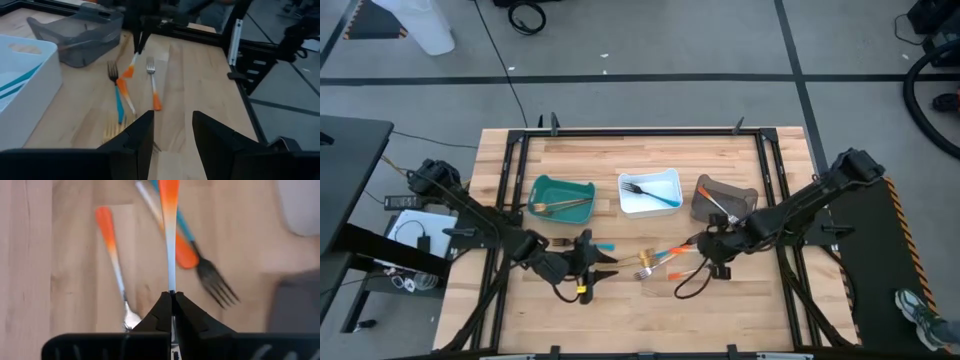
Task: Sort silverware by color (type)
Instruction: Put the orange fork into the black bin
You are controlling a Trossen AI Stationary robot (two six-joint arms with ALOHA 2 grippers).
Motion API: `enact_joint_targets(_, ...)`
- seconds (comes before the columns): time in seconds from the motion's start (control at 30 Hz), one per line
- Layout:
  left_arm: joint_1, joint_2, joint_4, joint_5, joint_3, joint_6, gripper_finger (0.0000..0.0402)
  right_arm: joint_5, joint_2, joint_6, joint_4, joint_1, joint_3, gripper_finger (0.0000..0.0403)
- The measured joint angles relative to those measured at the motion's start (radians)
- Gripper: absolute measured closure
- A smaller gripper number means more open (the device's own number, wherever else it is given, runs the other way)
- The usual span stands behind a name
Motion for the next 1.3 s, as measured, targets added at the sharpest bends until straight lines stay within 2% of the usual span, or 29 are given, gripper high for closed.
enact_joint_targets(0.13, 0.012, 0.0, 0.001, 0.001, 0.0, 0.009, 0.0257, 0.047, -0.077, 0.046, -0.081, -0.012, 0.0, 0.0392)
enact_joint_targets(0.37, 0.033, -0.041, 0.005, 0.024, 0.0, 0.12, 0.0257, 0.133, -0.218, 0.136, -0.21, -0.073, 0.0, 0.0391)
enact_joint_targets(0.63, 0.052, -0.043, -0.015, 0.016, 0.0, 0.268, 0.0257, 0.196, -0.321, 0.185, -0.368, -0.196, 0.001, 0.0391)
enact_joint_targets(0.83, 0.076, -0.108, -0.077, 0.014, 0.0, 0.27, 0.0257, 0.196, -0.327, 0.19, -0.428, -0.312, -0.004, 0.0391)
enact_joint_targets(0.97, 0.071, -0.13, -0.088, 0.013, 0.0, 0.25, 0.0257, 0.155, -0.316, 0.186, -0.429, -0.376, -0.036, 0.0391)
enact_joint_targets(1.3, -0.004, -0.142, -0.161, 0.016, 0.0, 0.226, 0.0257, 0.112, -0.315, 0.194, -0.389, -0.428, -0.091, 0.0391)
